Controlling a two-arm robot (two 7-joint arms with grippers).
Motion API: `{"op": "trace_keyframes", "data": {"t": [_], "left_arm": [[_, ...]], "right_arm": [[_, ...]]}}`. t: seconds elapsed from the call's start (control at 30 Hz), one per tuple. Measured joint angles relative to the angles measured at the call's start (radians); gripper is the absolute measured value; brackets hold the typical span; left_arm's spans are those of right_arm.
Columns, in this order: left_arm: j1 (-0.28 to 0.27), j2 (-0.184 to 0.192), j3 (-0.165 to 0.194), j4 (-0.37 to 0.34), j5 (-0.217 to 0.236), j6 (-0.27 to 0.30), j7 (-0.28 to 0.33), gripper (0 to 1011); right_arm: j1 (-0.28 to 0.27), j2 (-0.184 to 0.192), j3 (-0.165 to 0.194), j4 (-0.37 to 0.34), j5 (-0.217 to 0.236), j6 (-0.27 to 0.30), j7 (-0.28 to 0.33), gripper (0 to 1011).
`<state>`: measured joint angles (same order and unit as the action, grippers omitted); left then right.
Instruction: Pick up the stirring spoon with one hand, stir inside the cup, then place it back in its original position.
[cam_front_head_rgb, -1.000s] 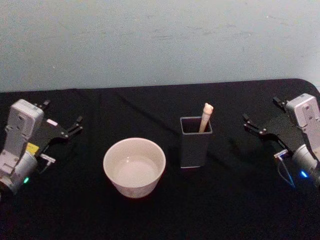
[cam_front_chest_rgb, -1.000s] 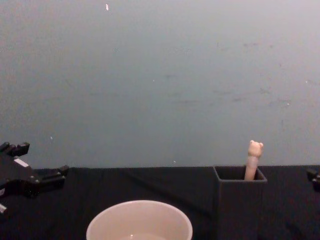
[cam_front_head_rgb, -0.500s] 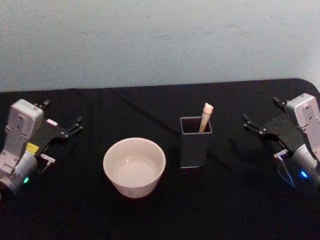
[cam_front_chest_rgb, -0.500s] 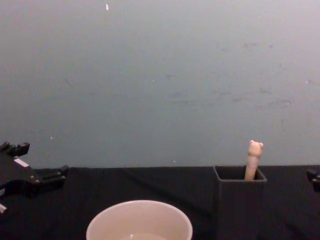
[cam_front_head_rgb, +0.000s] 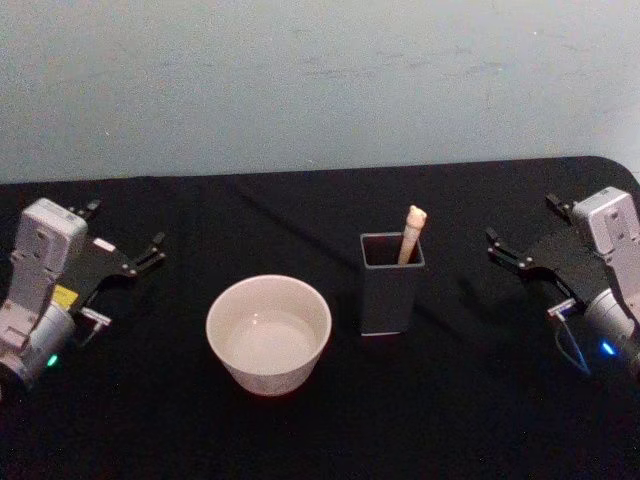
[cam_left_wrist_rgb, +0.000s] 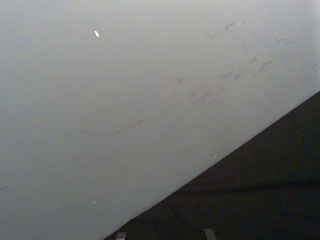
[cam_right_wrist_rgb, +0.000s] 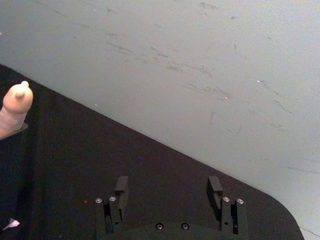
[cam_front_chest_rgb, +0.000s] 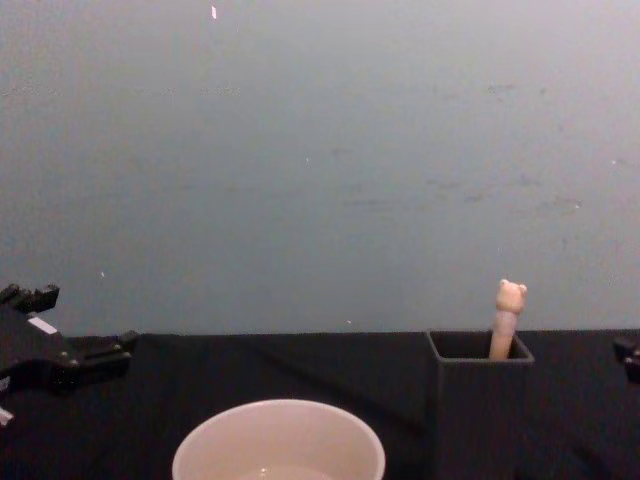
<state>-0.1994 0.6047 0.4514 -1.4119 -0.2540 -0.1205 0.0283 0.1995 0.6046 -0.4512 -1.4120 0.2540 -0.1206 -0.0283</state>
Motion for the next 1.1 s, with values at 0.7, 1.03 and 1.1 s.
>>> {"op": "trace_keyframes", "data": {"t": [0.7,1.03,1.1], "left_arm": [[0.0,0.0,0.0,0.0,0.0,0.0,0.0,1001],[0.0,0.0,0.0,0.0,0.0,0.0,0.0,1001],[0.0,0.0,0.0,0.0,0.0,0.0,0.0,1001]], "right_arm": [[-0.059,0.01,0.092,-0.102,0.134,-0.002,0.188,1000],[-0.072,0.014,0.09,-0.143,0.212,0.028,0.348,1000],[-0.072,0.008,0.086,-0.15,0.218,0.037,0.372,1000]]}}
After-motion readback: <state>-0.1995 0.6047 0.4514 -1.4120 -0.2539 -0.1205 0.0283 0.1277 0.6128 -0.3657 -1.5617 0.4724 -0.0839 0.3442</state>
